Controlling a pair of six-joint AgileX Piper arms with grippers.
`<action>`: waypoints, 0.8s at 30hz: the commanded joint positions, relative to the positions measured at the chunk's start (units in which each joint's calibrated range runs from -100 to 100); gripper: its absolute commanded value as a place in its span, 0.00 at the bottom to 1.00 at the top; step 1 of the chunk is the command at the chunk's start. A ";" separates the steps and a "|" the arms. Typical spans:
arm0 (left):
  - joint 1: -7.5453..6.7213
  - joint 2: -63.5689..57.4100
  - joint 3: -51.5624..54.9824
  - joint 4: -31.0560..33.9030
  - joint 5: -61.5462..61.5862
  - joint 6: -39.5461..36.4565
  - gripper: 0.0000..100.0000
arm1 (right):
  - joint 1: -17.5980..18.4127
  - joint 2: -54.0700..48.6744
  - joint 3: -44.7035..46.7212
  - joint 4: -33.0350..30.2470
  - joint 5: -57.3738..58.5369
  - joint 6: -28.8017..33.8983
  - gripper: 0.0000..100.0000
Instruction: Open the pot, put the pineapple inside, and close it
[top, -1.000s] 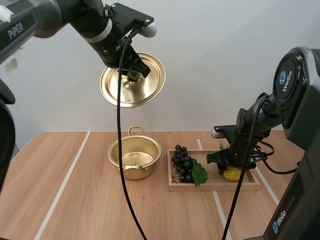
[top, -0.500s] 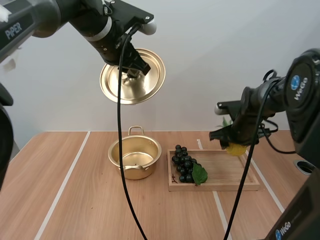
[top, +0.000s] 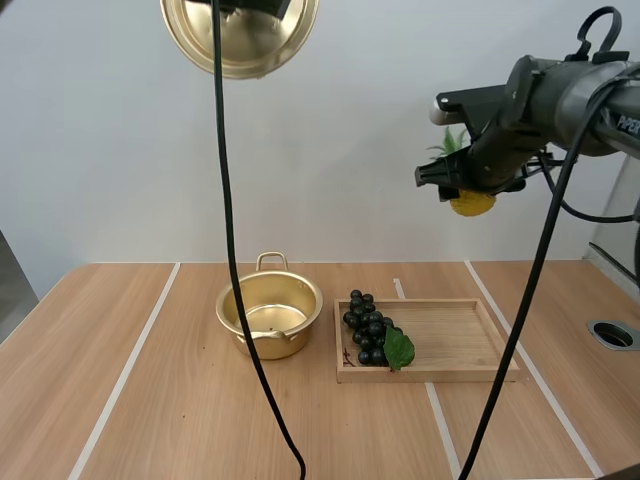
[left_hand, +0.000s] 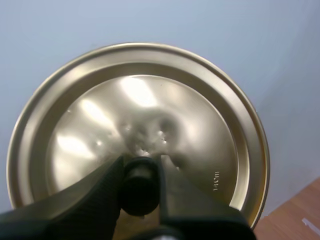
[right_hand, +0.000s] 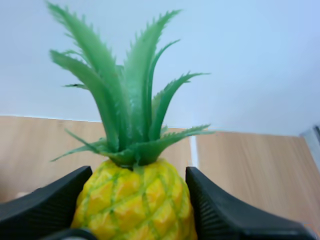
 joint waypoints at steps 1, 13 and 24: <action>0.89 -0.23 -2.45 -1.28 -2.41 -2.38 0.00 | 3.35 -1.00 -0.47 1.14 2.35 -1.63 0.00; 3.17 -0.23 -12.77 -1.61 3.46 -2.39 0.00 | 19.11 1.50 -0.47 1.14 8.32 -1.87 0.00; 3.17 -0.35 -20.99 -1.61 15.46 -0.17 0.00 | 23.46 12.20 -0.47 1.14 6.20 -7.25 0.00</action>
